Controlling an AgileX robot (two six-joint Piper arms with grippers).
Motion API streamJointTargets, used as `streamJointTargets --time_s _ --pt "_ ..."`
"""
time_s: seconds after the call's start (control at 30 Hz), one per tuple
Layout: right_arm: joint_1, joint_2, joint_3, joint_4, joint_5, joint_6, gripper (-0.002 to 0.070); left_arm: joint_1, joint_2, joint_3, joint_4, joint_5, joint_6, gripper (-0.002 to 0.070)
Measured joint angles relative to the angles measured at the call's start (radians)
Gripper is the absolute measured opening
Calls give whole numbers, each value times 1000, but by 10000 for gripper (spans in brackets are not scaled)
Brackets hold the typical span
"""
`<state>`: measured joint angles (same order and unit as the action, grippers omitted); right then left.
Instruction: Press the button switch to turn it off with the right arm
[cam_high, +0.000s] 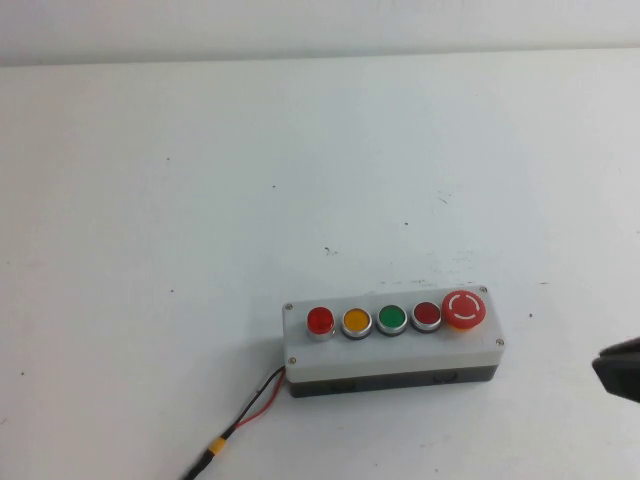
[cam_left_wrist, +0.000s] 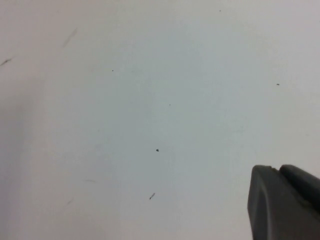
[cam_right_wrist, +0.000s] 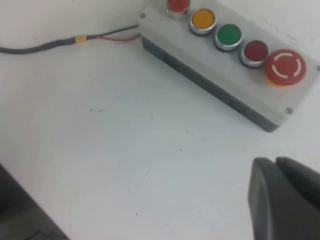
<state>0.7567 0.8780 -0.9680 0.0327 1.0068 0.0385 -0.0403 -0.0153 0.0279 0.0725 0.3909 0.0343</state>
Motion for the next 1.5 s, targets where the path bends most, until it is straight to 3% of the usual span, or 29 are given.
streamJointTargets --time_s 0.3,0.47,0.83,0.97,1.13,1.5 --pt "0 -154 245 -82 -184 19 -15 0 0 0 0 0 0 -2" --pt "-42 -148 379 -120 -397 46 -16 0 0 0 0 0 0 -2" --pt "-567 -315 822 -5 -944 54 -16 0 0 0 0 0 0 -2" --pt "-695 -452 950 0 -1089 56 -16 0 0 0 0 0 0 -2" --pt "-758 -630 991 5 -1077 56 -16 0 0 0 0 0 0 -2" --pt "-755 -884 993 28 -798 56 -16 0 0 0 0 0 0 -2"
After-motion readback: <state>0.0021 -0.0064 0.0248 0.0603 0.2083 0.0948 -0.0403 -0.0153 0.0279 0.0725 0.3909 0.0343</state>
